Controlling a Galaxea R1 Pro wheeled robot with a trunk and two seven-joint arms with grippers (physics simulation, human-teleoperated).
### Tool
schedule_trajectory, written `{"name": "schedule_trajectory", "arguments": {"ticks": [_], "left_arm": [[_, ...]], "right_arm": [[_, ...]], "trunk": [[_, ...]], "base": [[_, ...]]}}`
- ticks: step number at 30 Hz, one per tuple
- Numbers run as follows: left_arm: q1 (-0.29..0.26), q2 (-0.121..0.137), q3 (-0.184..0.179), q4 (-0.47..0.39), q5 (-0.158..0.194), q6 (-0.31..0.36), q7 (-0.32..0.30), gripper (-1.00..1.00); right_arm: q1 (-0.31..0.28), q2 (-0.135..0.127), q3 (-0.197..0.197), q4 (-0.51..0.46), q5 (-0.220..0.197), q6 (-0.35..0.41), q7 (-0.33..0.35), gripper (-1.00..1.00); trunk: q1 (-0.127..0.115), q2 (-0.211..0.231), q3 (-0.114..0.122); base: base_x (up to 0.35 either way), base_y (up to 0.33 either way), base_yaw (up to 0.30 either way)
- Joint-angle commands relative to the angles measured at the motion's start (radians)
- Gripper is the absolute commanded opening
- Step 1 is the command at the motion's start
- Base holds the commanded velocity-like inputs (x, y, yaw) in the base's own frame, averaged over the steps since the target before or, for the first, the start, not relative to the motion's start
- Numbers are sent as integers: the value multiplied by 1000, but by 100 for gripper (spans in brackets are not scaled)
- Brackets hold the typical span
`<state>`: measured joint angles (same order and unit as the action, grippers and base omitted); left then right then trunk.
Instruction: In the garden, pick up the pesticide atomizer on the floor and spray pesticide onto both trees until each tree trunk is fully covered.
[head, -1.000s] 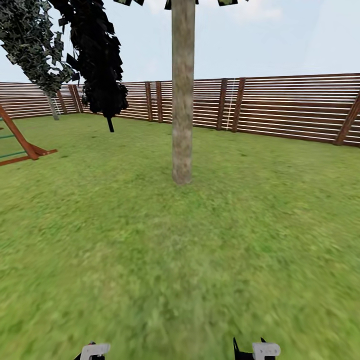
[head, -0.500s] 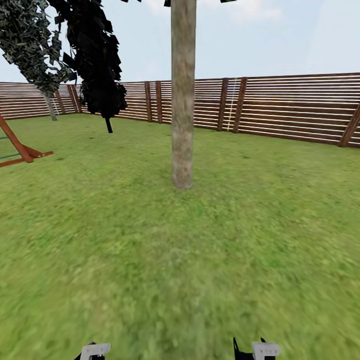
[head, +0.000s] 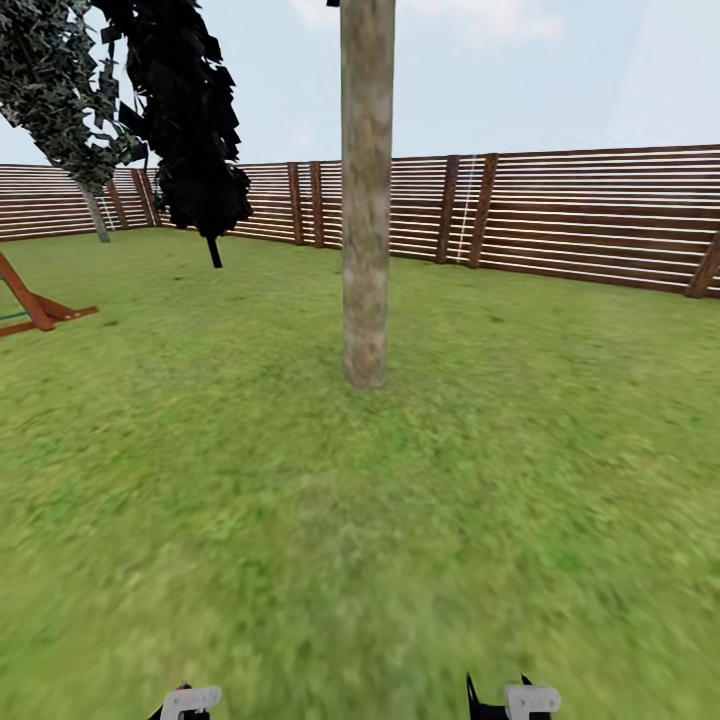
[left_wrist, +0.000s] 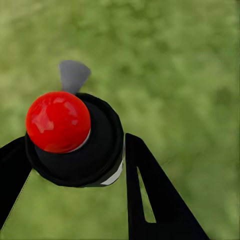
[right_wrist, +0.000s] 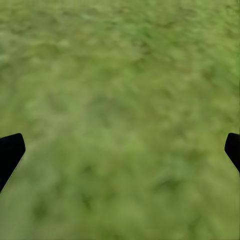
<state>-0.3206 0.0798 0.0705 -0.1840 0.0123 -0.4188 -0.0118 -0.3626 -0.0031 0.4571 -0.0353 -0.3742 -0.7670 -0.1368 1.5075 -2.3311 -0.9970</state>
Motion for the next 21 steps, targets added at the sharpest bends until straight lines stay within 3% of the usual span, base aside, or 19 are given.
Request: {"name": "schedule_trajectory", "arguments": {"ticks": [1,21], "left_arm": [[0,0,0,0,0,0,0,-100],[0,0,0,0,0,0,1,-100]], "right_arm": [[0,0,0,0,0,0,0,100],[-1,0,0,0,0,0,0,100]], "trunk": [[0,0,0],[0,0,0]], "base": [[339,0,0],[338,0,0]]}}
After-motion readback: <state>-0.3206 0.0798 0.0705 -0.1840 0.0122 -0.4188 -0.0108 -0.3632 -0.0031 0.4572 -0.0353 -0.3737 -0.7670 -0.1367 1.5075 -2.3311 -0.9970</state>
